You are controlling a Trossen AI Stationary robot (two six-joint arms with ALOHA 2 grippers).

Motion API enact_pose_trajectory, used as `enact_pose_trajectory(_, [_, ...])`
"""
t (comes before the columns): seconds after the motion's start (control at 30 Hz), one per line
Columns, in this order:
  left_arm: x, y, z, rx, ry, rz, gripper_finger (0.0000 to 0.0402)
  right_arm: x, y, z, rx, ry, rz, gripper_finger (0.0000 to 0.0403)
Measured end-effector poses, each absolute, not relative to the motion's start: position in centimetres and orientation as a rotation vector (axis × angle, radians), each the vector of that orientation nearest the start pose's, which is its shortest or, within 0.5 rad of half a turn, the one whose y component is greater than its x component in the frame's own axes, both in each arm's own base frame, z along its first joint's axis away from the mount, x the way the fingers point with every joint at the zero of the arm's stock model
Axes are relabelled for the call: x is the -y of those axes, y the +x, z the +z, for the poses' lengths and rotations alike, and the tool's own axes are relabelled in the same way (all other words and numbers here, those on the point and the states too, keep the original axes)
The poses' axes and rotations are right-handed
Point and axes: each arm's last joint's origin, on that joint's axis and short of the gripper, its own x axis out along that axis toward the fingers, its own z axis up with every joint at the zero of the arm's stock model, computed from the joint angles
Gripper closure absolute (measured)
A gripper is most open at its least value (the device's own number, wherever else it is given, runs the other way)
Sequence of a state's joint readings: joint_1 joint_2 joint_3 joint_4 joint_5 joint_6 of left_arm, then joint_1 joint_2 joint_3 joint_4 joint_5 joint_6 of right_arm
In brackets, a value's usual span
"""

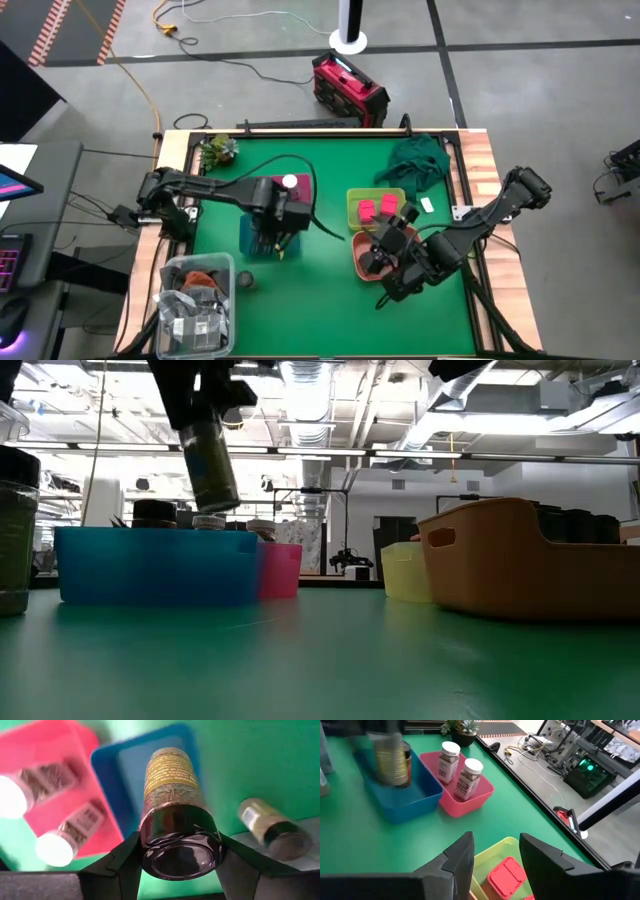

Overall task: Sort spices by type
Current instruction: Put the bottom black seasoning bottle into the blue bin

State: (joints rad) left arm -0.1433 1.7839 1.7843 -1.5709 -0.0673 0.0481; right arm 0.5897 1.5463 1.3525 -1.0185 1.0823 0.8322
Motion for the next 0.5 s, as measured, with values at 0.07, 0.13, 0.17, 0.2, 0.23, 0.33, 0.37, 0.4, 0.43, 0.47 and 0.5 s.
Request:
enact_pose_trajectory(0.07, [3.5,31.6,31.9,-1.592,0.181,-0.073,0.0198,-14.3,25.8,30.3,-0.551,-0.124,-0.701,0.0218])
enact_pose_trajectory(0.13, [2.7,31.4,31.0,-1.628,0.163,-0.053,0.0198,-14.3,25.8,30.3,-0.547,-0.113,-0.703,0.0218])
enact_pose_trajectory(0.17, [2.3,31.3,30.6,-1.648,0.156,-0.046,0.0198,-14.3,25.8,30.3,-0.544,-0.105,-0.703,0.0218])
enact_pose_trajectory(0.2, [2.0,31.3,30.2,-1.666,0.151,-0.041,0.0198,-14.4,25.8,30.3,-0.542,-0.102,-0.703,0.0218])
enact_pose_trajectory(0.23, [1.8,31.2,29.7,-1.683,0.148,-0.039,0.0198,-14.4,25.8,30.3,-0.541,-0.100,-0.703,0.0218])
enact_pose_trajectory(0.33, [0.9,30.9,28.6,-1.732,0.139,-0.034,0.0198,-14.4,25.8,30.3,-0.541,-0.096,-0.703,0.0218])
enact_pose_trajectory(0.37, [0.7,30.8,28.4,-1.744,0.132,-0.029,0.0198,-14.4,25.8,30.3,-0.540,-0.096,-0.703,0.0218])
enact_pose_trajectory(0.4, [0.4,30.8,28.2,-1.753,0.126,-0.025,0.0198,-14.4,25.8,30.3,-0.541,-0.096,-0.703,0.0218])
enact_pose_trajectory(0.43, [0.1,30.7,27.9,-1.763,0.122,-0.023,0.0198,-14.4,25.8,30.3,-0.541,-0.096,-0.703,0.0218])
enact_pose_trajectory(0.47, [-0.1,30.6,27.7,-1.773,0.120,-0.023,0.0198,-14.4,25.8,30.3,-0.541,-0.096,-0.703,0.0218])
enact_pose_trajectory(0.5, [-0.2,30.5,27.5,-1.783,0.119,-0.024,0.0198,-14.4,25.8,30.3,-0.541,-0.096,-0.703,0.0218])
